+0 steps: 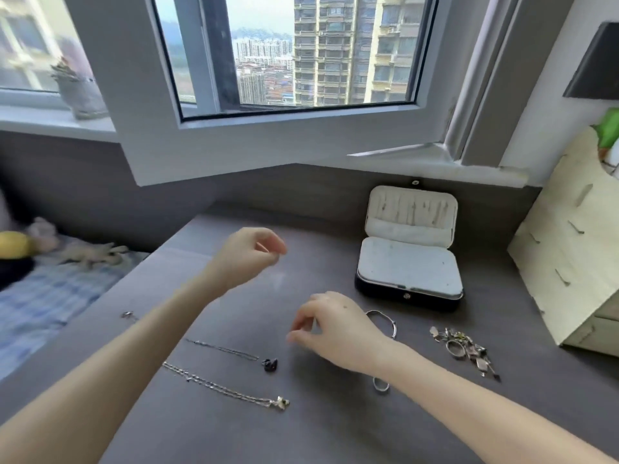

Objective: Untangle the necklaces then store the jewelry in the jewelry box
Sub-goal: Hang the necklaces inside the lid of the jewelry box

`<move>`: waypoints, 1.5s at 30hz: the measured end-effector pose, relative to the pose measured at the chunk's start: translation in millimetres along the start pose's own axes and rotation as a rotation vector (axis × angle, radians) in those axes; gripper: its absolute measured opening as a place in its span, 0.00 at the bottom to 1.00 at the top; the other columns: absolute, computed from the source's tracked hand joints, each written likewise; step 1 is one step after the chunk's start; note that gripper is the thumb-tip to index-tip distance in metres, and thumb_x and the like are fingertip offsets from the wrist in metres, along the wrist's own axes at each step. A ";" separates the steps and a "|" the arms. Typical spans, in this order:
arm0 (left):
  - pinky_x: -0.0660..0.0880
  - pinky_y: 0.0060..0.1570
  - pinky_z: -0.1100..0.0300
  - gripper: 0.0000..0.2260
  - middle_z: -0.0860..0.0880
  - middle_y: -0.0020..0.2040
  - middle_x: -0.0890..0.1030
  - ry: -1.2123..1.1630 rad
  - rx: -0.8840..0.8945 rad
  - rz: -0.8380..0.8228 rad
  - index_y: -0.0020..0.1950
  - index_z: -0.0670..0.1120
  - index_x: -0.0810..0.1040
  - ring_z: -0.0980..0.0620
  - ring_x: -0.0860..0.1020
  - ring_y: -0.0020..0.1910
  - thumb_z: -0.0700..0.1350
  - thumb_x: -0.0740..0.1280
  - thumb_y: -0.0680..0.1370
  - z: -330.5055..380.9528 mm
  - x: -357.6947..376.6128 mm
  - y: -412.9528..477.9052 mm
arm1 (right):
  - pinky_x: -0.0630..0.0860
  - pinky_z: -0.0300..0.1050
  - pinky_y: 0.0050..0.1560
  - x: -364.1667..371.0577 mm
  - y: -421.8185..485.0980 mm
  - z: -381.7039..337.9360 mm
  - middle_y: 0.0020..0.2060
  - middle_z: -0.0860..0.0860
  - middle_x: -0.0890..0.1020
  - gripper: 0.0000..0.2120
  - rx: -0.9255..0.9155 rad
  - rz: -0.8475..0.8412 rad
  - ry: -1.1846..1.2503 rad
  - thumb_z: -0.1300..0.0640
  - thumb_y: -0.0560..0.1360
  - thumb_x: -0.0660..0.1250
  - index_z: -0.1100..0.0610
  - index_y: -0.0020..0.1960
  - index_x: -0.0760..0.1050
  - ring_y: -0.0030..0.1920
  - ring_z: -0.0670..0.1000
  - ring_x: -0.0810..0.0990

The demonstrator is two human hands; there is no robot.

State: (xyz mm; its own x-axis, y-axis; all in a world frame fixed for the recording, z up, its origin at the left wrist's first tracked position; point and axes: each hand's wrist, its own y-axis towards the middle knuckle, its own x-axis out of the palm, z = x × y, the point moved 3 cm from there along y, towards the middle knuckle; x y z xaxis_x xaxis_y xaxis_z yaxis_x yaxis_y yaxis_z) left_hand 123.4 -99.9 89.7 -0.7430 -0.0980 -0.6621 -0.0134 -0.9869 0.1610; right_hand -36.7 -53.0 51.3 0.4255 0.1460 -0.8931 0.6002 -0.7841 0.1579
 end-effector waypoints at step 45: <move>0.76 0.41 0.61 0.07 0.48 0.37 0.77 -0.759 -0.310 0.009 0.43 0.42 0.76 0.54 0.79 0.33 0.42 0.64 0.79 2.0 29.3 -61.0 | 0.69 0.37 0.32 -141.9 -44.6 -48.0 0.32 0.51 0.80 0.11 -0.058 0.452 0.817 0.63 0.80 0.57 0.61 0.43 0.75 0.31 0.47 0.75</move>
State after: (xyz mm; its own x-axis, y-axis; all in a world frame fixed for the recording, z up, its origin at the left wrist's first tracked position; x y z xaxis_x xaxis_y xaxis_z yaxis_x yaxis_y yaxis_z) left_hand 101.1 -42.4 61.9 -0.9943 -0.1020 0.0313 0.0976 -0.9880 -0.1193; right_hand -91.3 -9.7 191.3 0.9576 0.2312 -0.1721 0.2856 -0.8416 0.4583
